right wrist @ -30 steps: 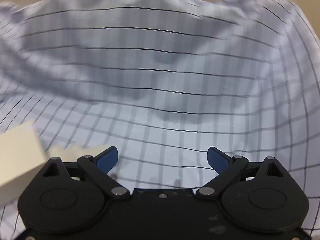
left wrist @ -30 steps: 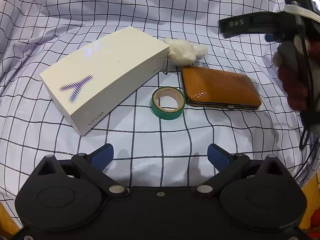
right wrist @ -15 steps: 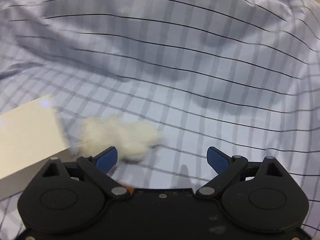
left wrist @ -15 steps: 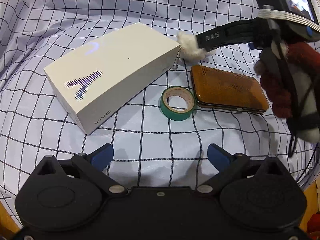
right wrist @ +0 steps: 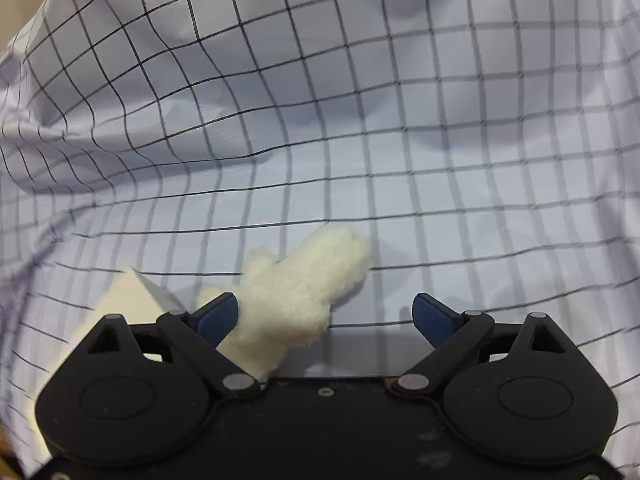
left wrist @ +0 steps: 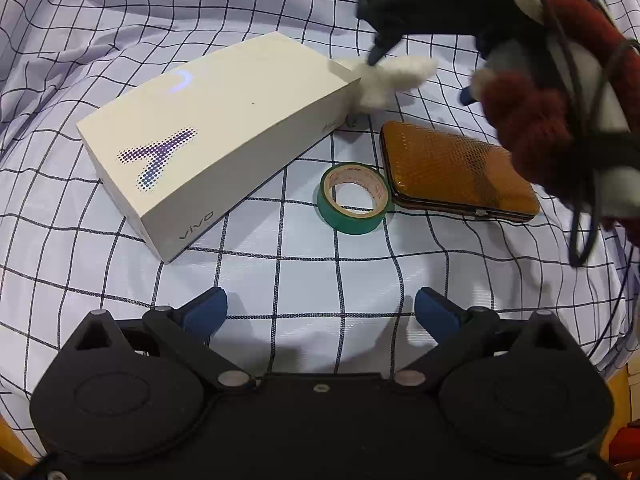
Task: Organize soft objects
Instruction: 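Grasp the white fluffy plush keychain with the right gripper, then lift the white plush with the right gripper while the left grasps the green tape roll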
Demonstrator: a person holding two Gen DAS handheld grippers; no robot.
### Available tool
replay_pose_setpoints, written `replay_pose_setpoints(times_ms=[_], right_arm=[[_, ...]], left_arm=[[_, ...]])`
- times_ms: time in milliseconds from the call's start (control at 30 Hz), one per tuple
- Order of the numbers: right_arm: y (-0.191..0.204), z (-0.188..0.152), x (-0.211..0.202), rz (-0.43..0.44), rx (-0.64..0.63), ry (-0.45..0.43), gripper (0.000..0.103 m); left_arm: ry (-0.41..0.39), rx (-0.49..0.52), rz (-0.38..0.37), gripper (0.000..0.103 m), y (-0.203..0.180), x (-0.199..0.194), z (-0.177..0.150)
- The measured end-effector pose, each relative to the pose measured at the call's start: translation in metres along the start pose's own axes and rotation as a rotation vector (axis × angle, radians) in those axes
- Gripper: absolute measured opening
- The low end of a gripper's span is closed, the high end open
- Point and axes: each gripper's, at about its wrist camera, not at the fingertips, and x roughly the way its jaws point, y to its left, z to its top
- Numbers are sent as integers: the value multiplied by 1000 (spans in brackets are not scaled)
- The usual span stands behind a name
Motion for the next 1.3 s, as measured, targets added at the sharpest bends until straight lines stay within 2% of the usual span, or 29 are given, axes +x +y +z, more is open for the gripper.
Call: replay_pose_setpoints(times_ms=[400,500,600,667,867,1133,1300], right_arm=[[30,10,16,26,-3,27,90],[38,8,21,1,-27,39,84],[41,4,24,-1,-44,71,65],[43,3,29,26,-51,99,47],[37,-3,20,40,-85,41,43],[-7,-17,-36,20,-85,-101,44],[-40,-30,-52,-62,-91,-153,44]], left_arm=[[-5,-15,-18,97,4,-2,-1],[-7,-16,-21,97,4,-2,-1],[-9,-19,-21,97,5,-3,-1],[-14,-25,-18,97,6,-4,-1],[-35,-52,-11,97,11,-7,4],[-62,-39,-2,97,3,-7,17],[-69,-7,10,96,-9,0,27]])
